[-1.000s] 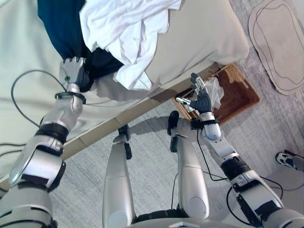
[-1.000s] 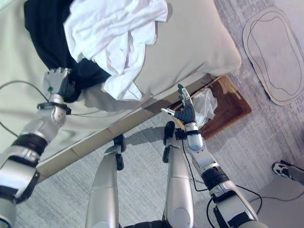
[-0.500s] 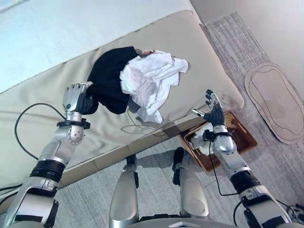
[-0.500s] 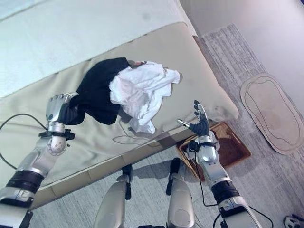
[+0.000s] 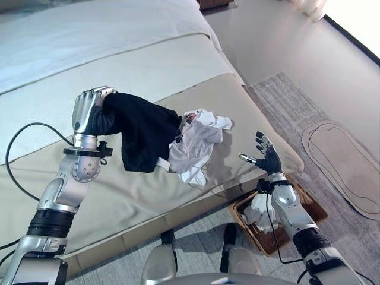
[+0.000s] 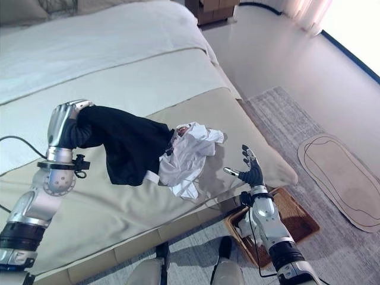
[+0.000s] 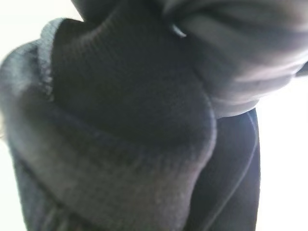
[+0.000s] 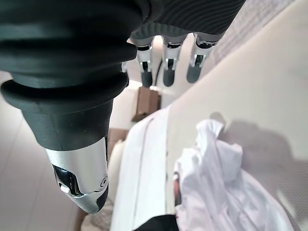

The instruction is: Pick up clothes into the bucket

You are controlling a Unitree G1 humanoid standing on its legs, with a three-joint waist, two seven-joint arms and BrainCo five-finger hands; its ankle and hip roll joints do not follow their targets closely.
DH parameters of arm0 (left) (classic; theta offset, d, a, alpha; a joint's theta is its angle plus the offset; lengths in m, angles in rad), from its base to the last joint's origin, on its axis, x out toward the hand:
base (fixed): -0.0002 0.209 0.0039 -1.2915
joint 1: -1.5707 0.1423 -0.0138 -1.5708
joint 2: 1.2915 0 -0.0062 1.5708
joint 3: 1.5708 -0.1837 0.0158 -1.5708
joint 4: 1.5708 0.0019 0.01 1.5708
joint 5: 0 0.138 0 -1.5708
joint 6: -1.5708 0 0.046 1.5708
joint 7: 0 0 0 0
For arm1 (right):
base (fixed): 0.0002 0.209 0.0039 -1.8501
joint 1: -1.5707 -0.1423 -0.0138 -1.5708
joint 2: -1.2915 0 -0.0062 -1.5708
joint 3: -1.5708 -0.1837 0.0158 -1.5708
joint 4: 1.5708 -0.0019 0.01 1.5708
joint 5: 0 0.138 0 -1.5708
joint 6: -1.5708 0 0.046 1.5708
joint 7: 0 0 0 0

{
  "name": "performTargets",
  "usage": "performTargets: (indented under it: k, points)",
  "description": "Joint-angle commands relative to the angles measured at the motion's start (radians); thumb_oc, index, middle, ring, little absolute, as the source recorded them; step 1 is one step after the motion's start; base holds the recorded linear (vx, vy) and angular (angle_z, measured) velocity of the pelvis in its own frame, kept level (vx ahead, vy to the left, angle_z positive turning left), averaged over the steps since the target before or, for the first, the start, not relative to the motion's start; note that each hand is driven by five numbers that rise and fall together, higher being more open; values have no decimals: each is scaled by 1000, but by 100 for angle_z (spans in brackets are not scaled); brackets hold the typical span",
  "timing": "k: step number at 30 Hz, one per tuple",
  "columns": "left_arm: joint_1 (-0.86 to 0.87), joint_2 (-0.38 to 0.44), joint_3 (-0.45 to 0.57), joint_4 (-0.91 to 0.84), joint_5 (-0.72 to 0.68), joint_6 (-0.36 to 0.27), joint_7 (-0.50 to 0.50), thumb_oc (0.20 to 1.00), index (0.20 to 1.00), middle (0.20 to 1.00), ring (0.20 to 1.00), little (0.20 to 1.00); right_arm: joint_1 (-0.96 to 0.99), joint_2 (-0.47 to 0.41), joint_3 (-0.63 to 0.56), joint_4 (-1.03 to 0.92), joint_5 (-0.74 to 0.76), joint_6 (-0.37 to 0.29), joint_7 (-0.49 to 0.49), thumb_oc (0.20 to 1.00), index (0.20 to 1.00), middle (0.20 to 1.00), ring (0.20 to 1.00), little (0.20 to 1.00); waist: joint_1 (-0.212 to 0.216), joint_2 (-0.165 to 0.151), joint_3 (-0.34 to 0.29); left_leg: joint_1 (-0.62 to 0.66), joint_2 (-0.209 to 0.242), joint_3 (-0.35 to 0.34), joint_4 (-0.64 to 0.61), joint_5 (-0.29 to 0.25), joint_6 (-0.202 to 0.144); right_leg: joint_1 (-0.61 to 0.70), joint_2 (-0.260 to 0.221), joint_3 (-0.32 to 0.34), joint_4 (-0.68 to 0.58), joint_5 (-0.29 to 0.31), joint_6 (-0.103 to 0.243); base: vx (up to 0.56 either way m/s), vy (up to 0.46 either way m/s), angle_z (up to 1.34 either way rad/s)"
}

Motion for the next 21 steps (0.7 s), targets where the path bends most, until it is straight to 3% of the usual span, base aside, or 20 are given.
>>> performTargets:
  k: [1,5,9,14,21]
  points:
    - [-120,60,8,-61,-80,-52,17,200,200,200,200,200,-6,4,5,-38,-24,-24,19,1000,1000,1000,1000,1000,14,-16,-72,-2,-16,13,10,-22,3,-22,-33,-7,47,12,49,90,-20,-3]
    - [-247,93,-54,-86,-92,-61,-3,200,200,200,200,200,-30,-27,55,-41,-88,-8,51,1000,1000,1000,1000,1000,10,-17,-108,31,-13,18,4,-27,3,9,-29,-6,38,9,51,73,-25,-3]
    - [-378,116,-123,-106,-225,-86,-61,200,200,200,200,200,-73,-74,112,-89,-121,7,108,1000,1000,1000,1000,1000,8,-17,-129,64,-8,23,-6,-28,2,39,-23,-3,28,6,51,49,-19,-2]
    - [-514,126,-208,-83,-435,-100,-128,200,200,200,200,200,-97,-68,198,-198,3,26,251,1000,1000,1000,1000,1000,6,-11,-154,93,-4,29,-16,-26,3,64,-18,-2,22,3,51,45,-26,-4]
    - [-535,110,-262,-73,-557,-109,-189,200,200,200,200,200,-122,13,251,-204,106,38,282,1000,1000,1000,1000,1000,9,-2,-167,117,-2,32,-19,-28,1,87,-15,-2,15,1,49,5,-2,0]
